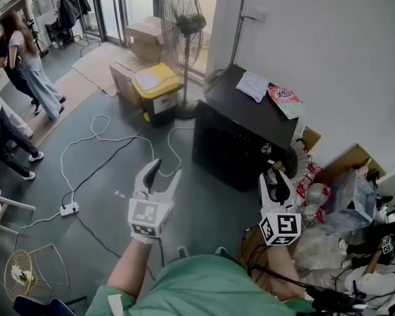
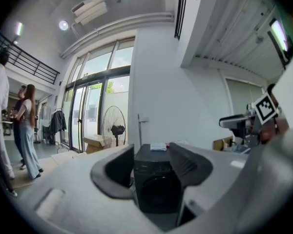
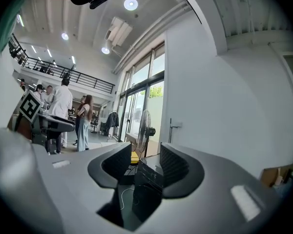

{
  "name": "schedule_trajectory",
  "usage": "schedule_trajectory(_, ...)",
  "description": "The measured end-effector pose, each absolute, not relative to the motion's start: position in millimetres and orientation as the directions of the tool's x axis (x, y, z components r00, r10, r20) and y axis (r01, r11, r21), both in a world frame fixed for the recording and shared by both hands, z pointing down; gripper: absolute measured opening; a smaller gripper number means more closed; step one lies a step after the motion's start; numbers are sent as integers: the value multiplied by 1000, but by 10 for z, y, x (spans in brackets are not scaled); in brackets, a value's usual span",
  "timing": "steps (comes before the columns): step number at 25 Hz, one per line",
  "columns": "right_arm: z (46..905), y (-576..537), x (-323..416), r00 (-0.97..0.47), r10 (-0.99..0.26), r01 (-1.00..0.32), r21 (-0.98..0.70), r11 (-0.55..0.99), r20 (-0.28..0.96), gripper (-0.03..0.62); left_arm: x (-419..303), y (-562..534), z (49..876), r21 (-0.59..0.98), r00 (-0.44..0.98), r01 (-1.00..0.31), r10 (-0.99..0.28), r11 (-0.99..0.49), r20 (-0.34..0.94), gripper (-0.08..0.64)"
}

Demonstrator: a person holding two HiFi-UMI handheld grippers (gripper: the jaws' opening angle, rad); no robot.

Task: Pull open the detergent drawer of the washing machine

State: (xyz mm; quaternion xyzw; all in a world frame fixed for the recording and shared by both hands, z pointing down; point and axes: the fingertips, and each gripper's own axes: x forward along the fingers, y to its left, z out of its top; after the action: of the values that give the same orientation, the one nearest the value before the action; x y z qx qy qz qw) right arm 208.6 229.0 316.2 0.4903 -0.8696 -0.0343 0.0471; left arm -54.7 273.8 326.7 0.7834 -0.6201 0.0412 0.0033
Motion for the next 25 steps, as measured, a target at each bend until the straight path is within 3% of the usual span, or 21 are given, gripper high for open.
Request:
schedule_trajectory(12,3127,2202,1705,-511,-856,-840,169,516,74,167,-817,2524,3434,33,286,-958,-957,-284,52,209)
schedule_trajectory(25,3481,999,1504,-616,-785,-785,32,619,68,167,-765,1594,3566,-17,228,-973,-964,-232,135,207)
